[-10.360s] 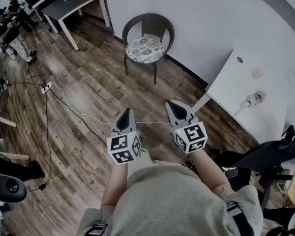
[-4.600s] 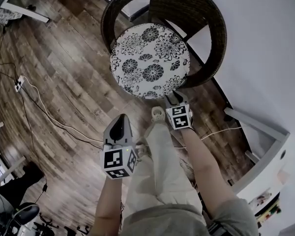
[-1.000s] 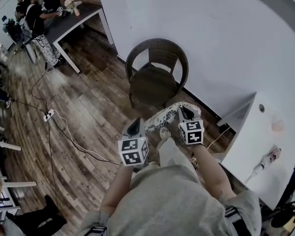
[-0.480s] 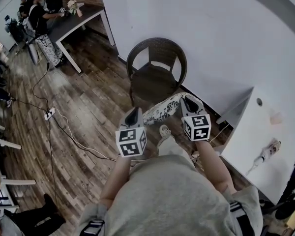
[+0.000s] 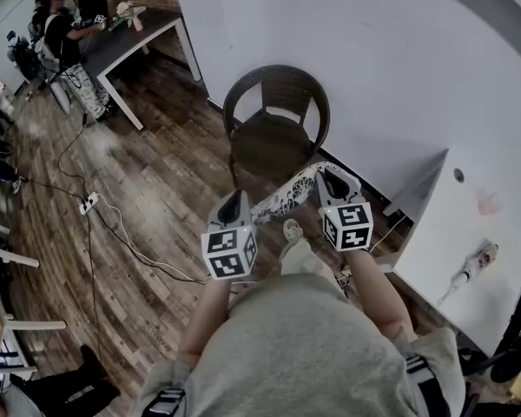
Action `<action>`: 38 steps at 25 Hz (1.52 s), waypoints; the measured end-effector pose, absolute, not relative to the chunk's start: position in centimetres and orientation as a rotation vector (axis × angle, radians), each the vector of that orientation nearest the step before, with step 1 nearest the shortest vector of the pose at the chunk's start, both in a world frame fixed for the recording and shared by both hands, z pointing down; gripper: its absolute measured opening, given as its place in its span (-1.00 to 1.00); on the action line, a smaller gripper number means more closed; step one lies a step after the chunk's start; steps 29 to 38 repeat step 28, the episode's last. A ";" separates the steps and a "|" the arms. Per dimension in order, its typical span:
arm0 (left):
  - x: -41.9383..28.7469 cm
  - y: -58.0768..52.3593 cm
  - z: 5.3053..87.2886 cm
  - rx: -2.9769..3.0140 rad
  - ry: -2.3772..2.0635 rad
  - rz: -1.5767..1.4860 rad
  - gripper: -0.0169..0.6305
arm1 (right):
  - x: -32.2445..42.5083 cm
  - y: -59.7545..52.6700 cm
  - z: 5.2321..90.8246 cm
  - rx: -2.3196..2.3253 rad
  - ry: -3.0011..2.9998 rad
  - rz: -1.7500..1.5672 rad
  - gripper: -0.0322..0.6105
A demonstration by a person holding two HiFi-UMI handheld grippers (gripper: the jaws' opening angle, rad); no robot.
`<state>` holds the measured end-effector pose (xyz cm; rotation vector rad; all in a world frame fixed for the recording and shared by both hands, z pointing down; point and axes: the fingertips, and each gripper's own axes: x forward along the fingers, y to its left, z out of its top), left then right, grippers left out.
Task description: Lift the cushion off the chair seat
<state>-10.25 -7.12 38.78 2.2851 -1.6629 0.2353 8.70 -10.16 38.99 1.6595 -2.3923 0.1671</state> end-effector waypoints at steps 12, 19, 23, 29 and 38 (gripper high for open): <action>-10.8 -7.9 39.5 2.261 -1.659 0.250 -0.92 | 8.0 -10.7 39.1 1.645 -2.380 0.118 -0.82; -11.1 -8.5 39.7 2.245 -1.667 0.258 -0.92 | 7.9 -11.3 39.1 1.629 -2.393 0.139 -0.82; -12.0 -8.5 39.6 2.238 -1.671 0.258 -0.92 | 7.0 -11.4 39.1 1.613 -2.392 0.129 -0.82; -12.6 -8.6 40.2 2.227 -1.676 0.255 -0.92 | 6.5 -11.5 39.7 1.608 -2.396 0.127 -0.82; -12.6 -8.6 40.2 2.227 -1.676 0.255 -0.92 | 6.5 -11.5 39.7 1.608 -2.396 0.127 -0.82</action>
